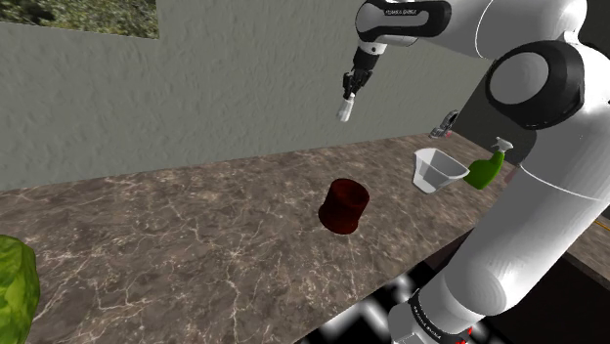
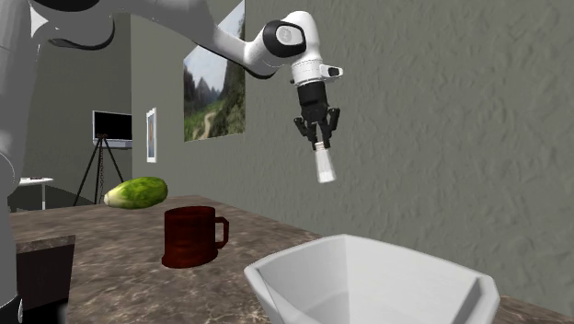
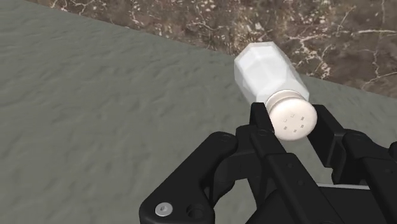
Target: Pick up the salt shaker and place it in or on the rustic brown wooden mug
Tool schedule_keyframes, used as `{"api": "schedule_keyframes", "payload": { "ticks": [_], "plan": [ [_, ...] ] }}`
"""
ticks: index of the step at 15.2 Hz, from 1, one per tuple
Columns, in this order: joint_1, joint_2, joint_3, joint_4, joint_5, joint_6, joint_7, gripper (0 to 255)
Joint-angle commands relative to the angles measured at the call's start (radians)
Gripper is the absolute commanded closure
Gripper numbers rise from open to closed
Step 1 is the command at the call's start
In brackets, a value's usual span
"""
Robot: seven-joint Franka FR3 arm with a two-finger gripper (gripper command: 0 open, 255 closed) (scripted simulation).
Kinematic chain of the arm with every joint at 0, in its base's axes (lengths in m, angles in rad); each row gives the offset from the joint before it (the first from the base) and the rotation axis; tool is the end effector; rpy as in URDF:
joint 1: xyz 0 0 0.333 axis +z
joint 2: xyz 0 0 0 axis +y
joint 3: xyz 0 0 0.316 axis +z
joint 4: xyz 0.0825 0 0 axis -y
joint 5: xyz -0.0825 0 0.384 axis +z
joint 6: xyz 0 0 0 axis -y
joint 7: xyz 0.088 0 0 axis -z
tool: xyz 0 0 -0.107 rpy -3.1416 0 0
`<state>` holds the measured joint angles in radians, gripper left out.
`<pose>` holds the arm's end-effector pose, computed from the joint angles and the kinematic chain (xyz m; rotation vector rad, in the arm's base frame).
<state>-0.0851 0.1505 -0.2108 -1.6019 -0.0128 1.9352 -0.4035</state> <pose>0.6018 -0.1755 0.5576 3.0223 0.1759 0.2428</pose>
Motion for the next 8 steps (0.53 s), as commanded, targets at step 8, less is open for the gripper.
{"api": "schedule_keyframes", "payload": {
  "ticks": [8],
  "plan": [
    [0.057,-0.348,0.055,-0.366,-0.088,0.017,0.132,255]
  ]
}}
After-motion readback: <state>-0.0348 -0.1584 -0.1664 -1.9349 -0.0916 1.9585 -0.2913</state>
